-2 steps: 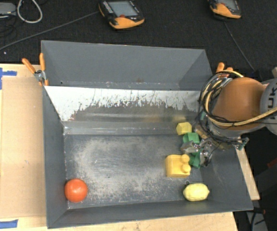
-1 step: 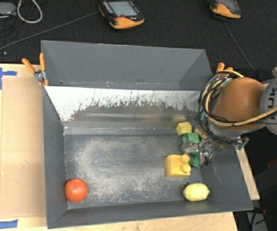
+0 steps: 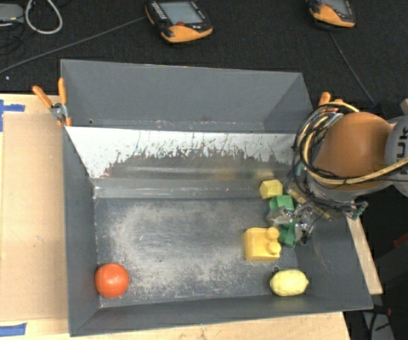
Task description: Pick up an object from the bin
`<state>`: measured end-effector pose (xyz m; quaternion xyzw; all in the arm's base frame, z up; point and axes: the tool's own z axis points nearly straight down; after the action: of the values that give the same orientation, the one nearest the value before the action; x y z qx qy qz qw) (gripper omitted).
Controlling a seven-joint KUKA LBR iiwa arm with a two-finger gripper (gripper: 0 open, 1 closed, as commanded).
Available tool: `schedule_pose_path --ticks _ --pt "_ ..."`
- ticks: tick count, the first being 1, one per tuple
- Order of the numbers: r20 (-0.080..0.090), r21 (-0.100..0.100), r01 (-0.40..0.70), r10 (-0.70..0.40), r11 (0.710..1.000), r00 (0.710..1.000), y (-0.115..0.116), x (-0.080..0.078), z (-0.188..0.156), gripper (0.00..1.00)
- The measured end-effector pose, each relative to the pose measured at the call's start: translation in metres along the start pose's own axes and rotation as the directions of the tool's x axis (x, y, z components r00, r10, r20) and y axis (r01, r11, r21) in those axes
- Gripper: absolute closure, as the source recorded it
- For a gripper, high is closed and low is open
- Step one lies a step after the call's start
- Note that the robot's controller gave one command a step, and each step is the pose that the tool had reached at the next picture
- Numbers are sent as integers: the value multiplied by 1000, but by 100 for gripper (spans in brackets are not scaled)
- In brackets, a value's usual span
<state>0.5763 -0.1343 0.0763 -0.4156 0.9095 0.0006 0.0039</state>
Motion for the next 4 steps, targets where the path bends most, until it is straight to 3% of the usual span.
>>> schedule_pose_path --ticks 4 --pt "1 -3 -3 3 1000 1000 2 -2 -51 100"
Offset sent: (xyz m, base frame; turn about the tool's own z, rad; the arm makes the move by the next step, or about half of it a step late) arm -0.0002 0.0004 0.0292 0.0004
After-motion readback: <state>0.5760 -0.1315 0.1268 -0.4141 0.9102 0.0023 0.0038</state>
